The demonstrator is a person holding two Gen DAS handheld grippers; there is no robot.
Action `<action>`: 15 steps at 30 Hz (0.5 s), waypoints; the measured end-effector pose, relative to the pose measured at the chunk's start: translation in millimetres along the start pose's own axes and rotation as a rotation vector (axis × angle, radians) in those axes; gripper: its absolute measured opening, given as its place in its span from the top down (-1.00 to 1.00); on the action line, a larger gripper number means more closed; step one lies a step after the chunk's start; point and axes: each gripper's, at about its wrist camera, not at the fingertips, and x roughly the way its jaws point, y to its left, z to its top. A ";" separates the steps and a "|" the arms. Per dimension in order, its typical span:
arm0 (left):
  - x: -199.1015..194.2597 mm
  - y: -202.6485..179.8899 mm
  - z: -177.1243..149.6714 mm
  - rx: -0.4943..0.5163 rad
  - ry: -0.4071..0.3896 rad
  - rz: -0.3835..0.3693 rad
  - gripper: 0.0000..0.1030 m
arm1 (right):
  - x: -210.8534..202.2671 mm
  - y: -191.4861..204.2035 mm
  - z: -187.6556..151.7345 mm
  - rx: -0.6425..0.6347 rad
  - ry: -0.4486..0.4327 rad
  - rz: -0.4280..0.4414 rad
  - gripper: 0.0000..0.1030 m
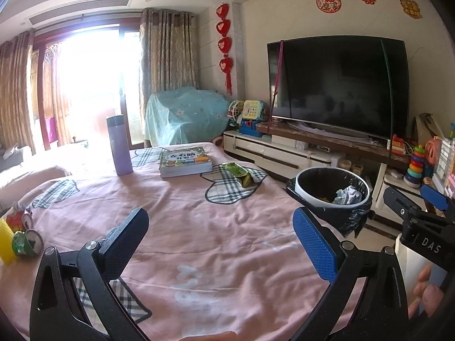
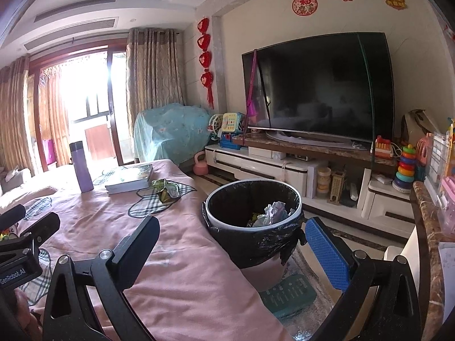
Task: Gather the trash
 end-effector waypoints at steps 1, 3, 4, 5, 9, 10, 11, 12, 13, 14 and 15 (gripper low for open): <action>-0.4 -0.4 -0.2 0.002 0.001 -0.003 -1.00 | 1.3 -0.2 -0.6 0.001 0.002 0.000 -1.00; -2.1 -0.3 -0.2 0.002 -0.005 -0.005 -1.00 | 3.4 -1.1 -0.4 0.006 0.010 -0.001 -1.00; -2.0 -0.3 0.6 0.002 -0.007 -0.008 -1.00 | 3.7 -1.3 -0.4 0.008 0.013 0.001 -1.00; -2.5 -0.5 0.6 0.003 -0.010 -0.009 -1.00 | 3.6 -1.1 -0.3 0.009 0.014 0.002 -1.00; -3.0 -0.1 0.0 0.005 -0.009 -0.011 -1.00 | 4.4 -1.6 -0.4 0.008 0.011 0.003 -1.00; -2.7 0.4 -0.1 0.005 -0.007 -0.010 -1.00 | 3.8 -0.4 -0.5 0.005 0.007 0.005 -1.00; -2.9 0.6 -0.3 0.005 -0.007 -0.010 -1.00 | 4.1 -0.3 -1.2 0.004 0.005 0.007 -1.00; -3.3 0.8 -0.4 0.005 -0.009 -0.008 -1.00 | 4.1 0.3 -1.3 0.004 0.005 0.008 -1.00; -3.3 0.8 -0.2 0.004 -0.011 -0.007 -1.00 | 4.0 0.1 -1.8 0.005 0.005 0.009 -1.00; -3.9 1.1 -0.4 0.004 -0.015 -0.004 -1.00 | 4.2 -0.3 -2.2 0.005 0.005 0.009 -1.00; -4.2 1.5 -0.5 0.003 -0.017 -0.005 -1.00 | 4.2 -0.3 -2.1 0.004 0.005 0.010 -1.00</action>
